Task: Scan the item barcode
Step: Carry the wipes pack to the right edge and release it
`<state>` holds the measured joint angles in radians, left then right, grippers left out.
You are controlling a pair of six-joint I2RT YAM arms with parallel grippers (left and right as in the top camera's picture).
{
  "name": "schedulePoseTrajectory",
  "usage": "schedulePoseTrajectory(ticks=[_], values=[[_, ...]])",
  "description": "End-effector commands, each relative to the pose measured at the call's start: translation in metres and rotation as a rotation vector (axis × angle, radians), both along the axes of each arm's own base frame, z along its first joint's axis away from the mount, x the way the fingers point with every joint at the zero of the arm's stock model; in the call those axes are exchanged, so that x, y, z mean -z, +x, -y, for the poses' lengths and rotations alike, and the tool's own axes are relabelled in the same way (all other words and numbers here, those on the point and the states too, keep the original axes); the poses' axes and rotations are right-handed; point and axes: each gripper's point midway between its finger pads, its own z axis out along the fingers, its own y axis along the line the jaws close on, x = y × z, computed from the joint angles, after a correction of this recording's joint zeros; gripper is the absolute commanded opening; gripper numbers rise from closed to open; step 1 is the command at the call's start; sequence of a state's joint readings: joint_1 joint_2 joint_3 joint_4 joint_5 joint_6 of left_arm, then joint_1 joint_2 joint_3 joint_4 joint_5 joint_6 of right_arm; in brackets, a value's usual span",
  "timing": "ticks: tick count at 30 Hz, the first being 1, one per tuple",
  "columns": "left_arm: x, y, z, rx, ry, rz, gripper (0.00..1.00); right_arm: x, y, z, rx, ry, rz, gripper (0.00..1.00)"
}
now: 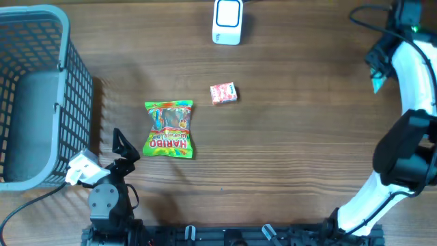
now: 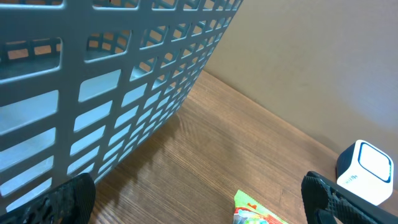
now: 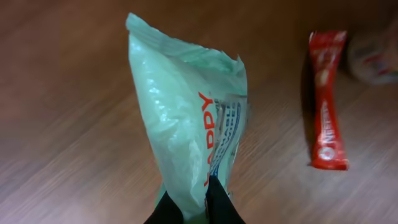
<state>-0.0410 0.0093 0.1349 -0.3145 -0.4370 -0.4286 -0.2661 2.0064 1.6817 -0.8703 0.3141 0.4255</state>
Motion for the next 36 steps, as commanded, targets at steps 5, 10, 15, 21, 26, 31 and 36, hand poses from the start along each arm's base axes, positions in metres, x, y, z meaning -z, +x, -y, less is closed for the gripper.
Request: schedulePoseTrajectory(ticks=[5,10,15,21,26,31,36], values=[[0.001,-0.001,-0.002,-0.012,0.009,-0.003,1.00,0.083,-0.034,0.000,0.069,0.126,-0.038,0.46],[0.001,-0.001,-0.002,-0.012,0.009,-0.003,1.00,0.064,-0.016,-0.014,0.029,0.213,0.017,1.00],[0.001,-0.001,-0.002,-0.012,0.009,-0.003,1.00,0.011,-0.003,-0.030,-0.016,0.225,0.057,1.00],[0.001,-0.001,-0.002,-0.012,0.009,-0.003,1.00,-0.062,0.000,-0.075,-0.103,0.207,0.170,1.00],[0.001,-0.001,-0.002,-0.012,0.009,-0.003,1.00,-0.069,-0.028,-0.131,-0.213,0.247,0.065,1.00],[0.001,-0.001,-0.002,-0.012,0.009,-0.003,1.00,-0.059,-0.051,-0.211,-0.500,0.370,-0.062,1.00],[0.001,-0.001,-0.002,-0.012,0.009,-0.003,1.00,-0.051,-0.054,-0.279,-0.781,0.362,-0.082,1.00]])
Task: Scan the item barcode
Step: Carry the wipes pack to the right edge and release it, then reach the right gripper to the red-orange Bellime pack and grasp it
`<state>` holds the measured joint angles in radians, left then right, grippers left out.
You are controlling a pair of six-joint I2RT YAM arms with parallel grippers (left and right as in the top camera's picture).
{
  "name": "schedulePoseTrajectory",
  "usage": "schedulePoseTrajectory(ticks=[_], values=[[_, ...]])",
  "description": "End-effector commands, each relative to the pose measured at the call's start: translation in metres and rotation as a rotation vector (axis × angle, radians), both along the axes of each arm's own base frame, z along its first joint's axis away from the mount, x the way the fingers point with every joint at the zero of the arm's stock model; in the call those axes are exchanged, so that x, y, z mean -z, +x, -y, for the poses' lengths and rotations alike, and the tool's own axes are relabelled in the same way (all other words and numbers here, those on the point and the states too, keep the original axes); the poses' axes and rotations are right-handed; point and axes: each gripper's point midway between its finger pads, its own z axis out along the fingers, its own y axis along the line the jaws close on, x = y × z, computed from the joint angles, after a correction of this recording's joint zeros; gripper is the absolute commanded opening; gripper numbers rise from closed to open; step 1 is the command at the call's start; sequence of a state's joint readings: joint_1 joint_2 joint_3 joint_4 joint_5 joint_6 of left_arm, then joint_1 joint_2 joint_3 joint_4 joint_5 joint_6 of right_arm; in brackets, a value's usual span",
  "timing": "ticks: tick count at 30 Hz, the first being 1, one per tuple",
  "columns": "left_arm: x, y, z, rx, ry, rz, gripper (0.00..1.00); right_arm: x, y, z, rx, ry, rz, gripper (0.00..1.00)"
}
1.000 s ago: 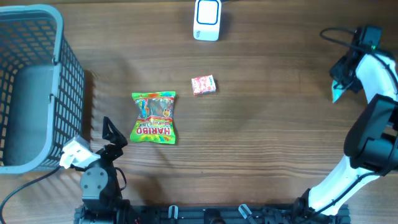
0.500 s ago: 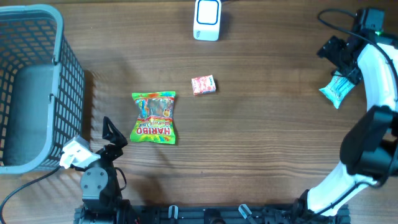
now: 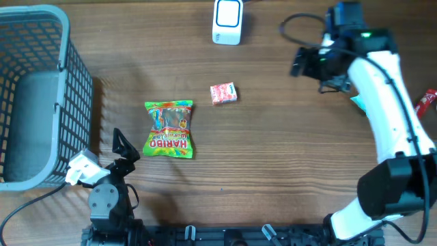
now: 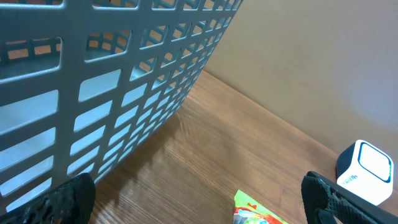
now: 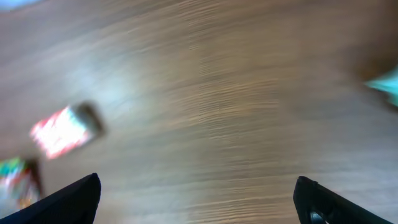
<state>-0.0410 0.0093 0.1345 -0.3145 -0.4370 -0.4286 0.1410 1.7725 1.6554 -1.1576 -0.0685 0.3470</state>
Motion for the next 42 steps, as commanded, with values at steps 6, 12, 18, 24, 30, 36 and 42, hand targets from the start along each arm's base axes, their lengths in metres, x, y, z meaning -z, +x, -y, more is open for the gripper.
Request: schedulePoseTrajectory(ticks=[6,12,18,24,30,36,42], values=[[0.001,-0.001,-0.002,-0.012,0.009,-0.003,1.00,0.040,-0.008,-0.114,-0.447,0.057,0.112,1.00],[0.001,-0.001,-0.002,-0.012,0.009,-0.003,1.00,0.037,0.009,-0.186,-0.569,0.145,0.274,1.00],[0.001,-0.001,-0.002,-0.012,0.009,-0.003,1.00,0.071,0.032,-0.200,-0.523,0.097,0.281,0.99],[0.001,-0.001,-0.002,-0.012,0.009,-0.003,1.00,0.055,0.046,-0.210,-0.543,0.372,0.302,0.90],[0.001,-0.001,-0.002,-0.012,0.009,-0.002,1.00,0.125,0.046,-0.185,-0.498,0.407,0.125,0.85],[0.001,-0.001,-0.002,-0.012,0.009,-0.003,1.00,0.159,0.038,-0.181,-0.486,0.465,0.032,0.87],[0.001,-0.001,-0.002,-0.012,0.009,-0.003,1.00,0.195,0.008,-0.186,-0.538,0.472,-0.096,0.77]])
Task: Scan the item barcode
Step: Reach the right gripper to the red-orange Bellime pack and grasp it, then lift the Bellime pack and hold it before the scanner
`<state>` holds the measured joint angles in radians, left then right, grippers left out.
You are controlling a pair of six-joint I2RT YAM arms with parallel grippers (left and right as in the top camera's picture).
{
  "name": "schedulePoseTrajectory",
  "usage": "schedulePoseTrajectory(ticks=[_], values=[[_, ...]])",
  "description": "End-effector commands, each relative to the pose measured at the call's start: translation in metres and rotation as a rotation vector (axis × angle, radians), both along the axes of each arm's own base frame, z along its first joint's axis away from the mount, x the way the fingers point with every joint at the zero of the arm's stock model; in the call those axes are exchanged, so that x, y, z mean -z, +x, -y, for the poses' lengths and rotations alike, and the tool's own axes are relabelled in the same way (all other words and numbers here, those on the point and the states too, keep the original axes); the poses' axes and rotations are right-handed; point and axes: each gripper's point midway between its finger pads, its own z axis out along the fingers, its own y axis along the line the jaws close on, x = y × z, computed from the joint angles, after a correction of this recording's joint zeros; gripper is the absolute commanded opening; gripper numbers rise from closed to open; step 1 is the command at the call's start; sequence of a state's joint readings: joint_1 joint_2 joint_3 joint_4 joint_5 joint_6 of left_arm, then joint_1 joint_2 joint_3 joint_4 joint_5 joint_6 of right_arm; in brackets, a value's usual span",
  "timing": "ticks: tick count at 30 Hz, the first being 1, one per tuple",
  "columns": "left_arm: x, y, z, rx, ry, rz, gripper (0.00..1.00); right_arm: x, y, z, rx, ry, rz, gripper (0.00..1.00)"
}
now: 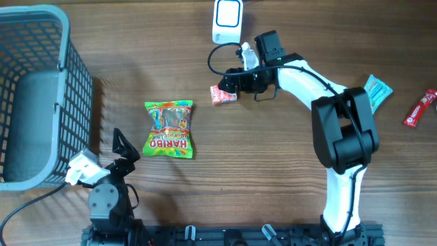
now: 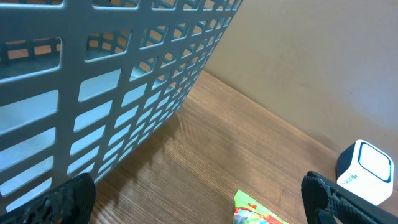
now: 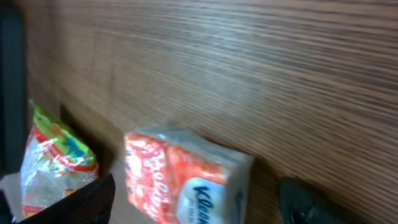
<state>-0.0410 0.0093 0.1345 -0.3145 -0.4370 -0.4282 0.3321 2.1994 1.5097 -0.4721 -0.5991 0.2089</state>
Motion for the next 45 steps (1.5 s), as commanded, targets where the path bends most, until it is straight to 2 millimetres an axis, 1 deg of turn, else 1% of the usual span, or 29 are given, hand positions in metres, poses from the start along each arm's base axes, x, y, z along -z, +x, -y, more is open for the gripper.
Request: schedulePoseTrajectory(ticks=[1,2,3,4,5,6,9,11,13,14,15,16,17,18,19,21,23,25,28,29,31,34,37,39,40,42,43,44,45], values=[[0.001,-0.001,-0.002,-0.012,0.009,-0.003,1.00,0.055,-0.039,0.003,-0.088,-0.070,-0.141,0.69],[0.001,-0.001,-0.002,-0.012,0.009,-0.002,1.00,0.060,-0.042,0.009,-0.082,-0.109,-0.153,0.61],[0.001,-0.001,-0.002,-0.012,0.009,-0.003,1.00,0.068,-0.044,0.017,-0.070,-0.158,-0.165,0.45],[0.001,-0.001,-0.002,-0.012,0.009,-0.003,1.00,0.071,-0.045,0.023,-0.061,-0.192,-0.172,0.35],[0.001,-0.001,-0.002,-0.012,0.009,-0.003,1.00,0.072,-0.045,0.025,-0.059,-0.195,-0.176,0.24],[0.001,-0.001,-0.002,-0.012,0.009,-0.003,1.00,0.070,-0.044,0.023,-0.059,-0.176,-0.176,0.06],[0.001,-0.001,-0.002,-0.012,0.009,-0.003,1.00,0.059,-0.042,0.010,-0.075,-0.096,-0.173,0.04],[0.001,-0.001,-0.002,-0.012,0.009,-0.003,1.00,0.042,-0.040,0.003,-0.072,-0.044,-0.185,0.04],[0.001,-0.001,-0.002,-0.012,0.009,-0.003,1.00,0.005,-0.035,-0.004,-0.048,0.003,-0.185,0.05],[0.001,-0.001,-0.002,-0.012,0.009,-0.003,1.00,-0.017,-0.034,-0.004,-0.033,0.011,-0.175,0.04],[0.001,-0.001,-0.002,-0.012,0.009,-0.002,1.00,-0.045,-0.034,-0.004,-0.006,0.025,-0.166,0.04],[0.001,-0.001,-0.002,-0.012,0.009,-0.003,1.00,-0.067,-0.035,-0.004,0.026,0.039,-0.165,0.04],[0.001,-0.001,-0.002,-0.012,0.009,-0.003,1.00,-0.085,-0.038,-0.003,0.067,0.051,-0.179,0.04],[0.001,-0.001,-0.002,-0.012,0.009,-0.003,1.00,-0.105,-0.044,0.000,0.132,0.060,-0.215,0.04],[0.001,-0.001,-0.002,-0.012,0.009,-0.003,1.00,-0.120,-0.051,0.003,0.191,0.070,-0.261,0.04],[0.001,-0.001,-0.002,-0.012,0.009,-0.003,1.00,-0.144,-0.070,0.010,0.296,0.075,-0.364,0.04],[0.001,-0.001,-0.002,-0.012,0.009,-0.003,1.00,-0.161,-0.091,0.017,0.345,0.065,-0.431,0.04],[0.001,-0.001,-0.002,-0.012,0.009,-0.003,1.00,-0.178,-0.119,0.021,0.336,0.067,-0.511,0.04],[0.001,-0.001,-0.002,-0.012,0.009,-0.003,1.00,-0.191,-0.155,0.022,0.314,0.075,-0.663,0.04],[0.001,-0.001,-0.002,-0.012,0.009,-0.003,1.00,-0.194,-0.163,0.021,0.295,0.085,-0.697,0.04],[0.001,-0.001,-0.002,-0.012,0.009,-0.003,1.00,-0.199,-0.170,0.019,0.251,0.108,-0.713,0.04],[0.001,-0.001,-0.002,-0.012,0.009,-0.003,1.00,-0.201,-0.175,0.019,0.233,0.114,-0.727,0.04],[0.001,-0.001,-0.002,-0.012,0.009,-0.003,1.00,-0.201,-0.174,0.018,0.207,0.119,-0.699,0.04],[0.001,-0.001,-0.002,-0.012,0.009,-0.003,1.00,-0.201,-0.164,0.016,0.090,0.143,-0.545,0.04],[0.001,-0.001,-0.002,-0.012,0.009,-0.003,1.00,-0.198,-0.155,0.015,0.042,0.139,-0.446,0.05],[0.001,-0.001,-0.002,-0.012,0.009,-0.003,1.00,-0.184,-0.116,0.025,0.068,0.038,-0.224,0.04],[0.001,-0.001,-0.002,-0.012,0.009,-0.003,1.00,-0.180,-0.091,0.032,0.114,-0.020,-0.108,0.04],[0.001,-0.001,-0.002,-0.012,0.009,-0.003,1.00,-0.179,-0.078,0.036,0.149,-0.048,-0.054,0.04],[0.001,-0.001,-0.002,-0.012,0.009,-0.003,1.00,-0.179,-0.056,0.044,0.216,-0.093,0.027,0.04]])
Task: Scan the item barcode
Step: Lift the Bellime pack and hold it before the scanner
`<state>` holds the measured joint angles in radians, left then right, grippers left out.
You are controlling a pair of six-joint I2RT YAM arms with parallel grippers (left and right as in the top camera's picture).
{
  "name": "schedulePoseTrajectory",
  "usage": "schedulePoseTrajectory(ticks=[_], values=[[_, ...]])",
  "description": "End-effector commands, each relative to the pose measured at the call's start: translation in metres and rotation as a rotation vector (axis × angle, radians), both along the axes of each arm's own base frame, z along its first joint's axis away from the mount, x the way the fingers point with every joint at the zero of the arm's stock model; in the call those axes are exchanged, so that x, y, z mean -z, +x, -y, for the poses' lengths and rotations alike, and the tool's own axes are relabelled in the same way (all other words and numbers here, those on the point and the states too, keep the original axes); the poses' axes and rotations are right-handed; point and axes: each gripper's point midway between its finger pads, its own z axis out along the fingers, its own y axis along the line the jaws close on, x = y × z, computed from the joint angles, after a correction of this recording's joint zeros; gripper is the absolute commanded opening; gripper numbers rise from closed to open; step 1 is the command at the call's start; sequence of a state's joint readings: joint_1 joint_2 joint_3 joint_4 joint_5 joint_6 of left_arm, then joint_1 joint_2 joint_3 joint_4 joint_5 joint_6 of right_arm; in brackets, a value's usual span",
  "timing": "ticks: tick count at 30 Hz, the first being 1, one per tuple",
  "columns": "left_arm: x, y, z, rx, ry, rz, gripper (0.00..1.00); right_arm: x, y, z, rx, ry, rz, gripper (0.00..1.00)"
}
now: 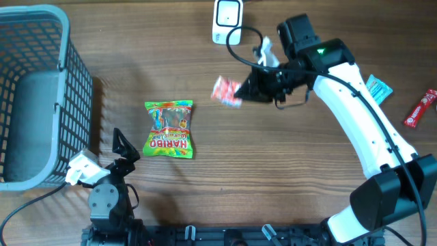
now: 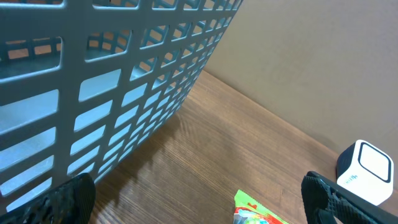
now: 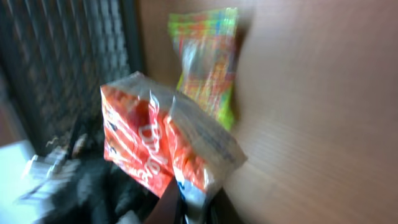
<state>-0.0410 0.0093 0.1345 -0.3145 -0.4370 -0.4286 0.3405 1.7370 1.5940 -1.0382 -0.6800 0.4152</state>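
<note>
A red-and-white tissue pack (image 1: 226,91) hangs tilted above the table, with my right gripper (image 1: 242,89) shut on its lower end. In the right wrist view the pack (image 3: 163,140) fills the middle and my gripper (image 3: 193,208) pinches its bottom edge. The white barcode scanner (image 1: 227,15) stands at the table's far edge, up and slightly left of the pack. My left gripper (image 1: 123,145) rests open near the front left; in its own view the gripper (image 2: 202,202) holds nothing and the scanner (image 2: 367,171) shows at the right.
A green Haribo bag (image 1: 169,128) lies left of centre. A grey mesh basket (image 1: 65,82) fills the left side. A teal packet (image 1: 376,89) and a red stick pack (image 1: 423,107) lie at the far right.
My right gripper was open around the tissue pack lying on the table. Now it is shut on the pack, which is raised off the wood and tilted. The left arm has not moved.
My right gripper first held a teal packet at the far right. Then it was open near the table's middle, the packet left lying at the right. Then it stood open at the tissue pack, and now it holds that pack off the table.
</note>
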Motion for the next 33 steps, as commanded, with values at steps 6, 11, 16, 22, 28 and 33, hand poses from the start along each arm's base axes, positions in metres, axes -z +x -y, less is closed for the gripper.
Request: schedulePoseTrajectory(ticks=[6,11,16,22,28,33], values=[[0.001,-0.001,-0.002,-0.012,0.009,-0.003,1.00,-0.015,0.130,0.050,0.316,-0.328,0.553,0.05],[0.001,-0.001,-0.002,-0.012,0.009,-0.003,1.00,0.012,0.201,0.037,0.371,-0.318,0.736,0.04],[0.001,-0.001,-0.002,-0.012,0.009,-0.003,1.00,0.026,0.256,0.016,0.427,-0.235,0.948,0.04],[0.004,-0.001,-0.002,-0.012,0.010,-0.019,1.00,0.058,0.293,0.025,0.551,-0.311,1.148,0.05],[0.033,-0.009,-0.003,-0.011,0.015,-0.147,1.00,0.086,0.299,0.022,0.547,-0.348,1.202,0.05],[0.032,-0.009,-0.003,-0.011,0.016,-0.146,1.00,0.094,0.300,0.026,0.550,-0.414,1.219,0.05]])
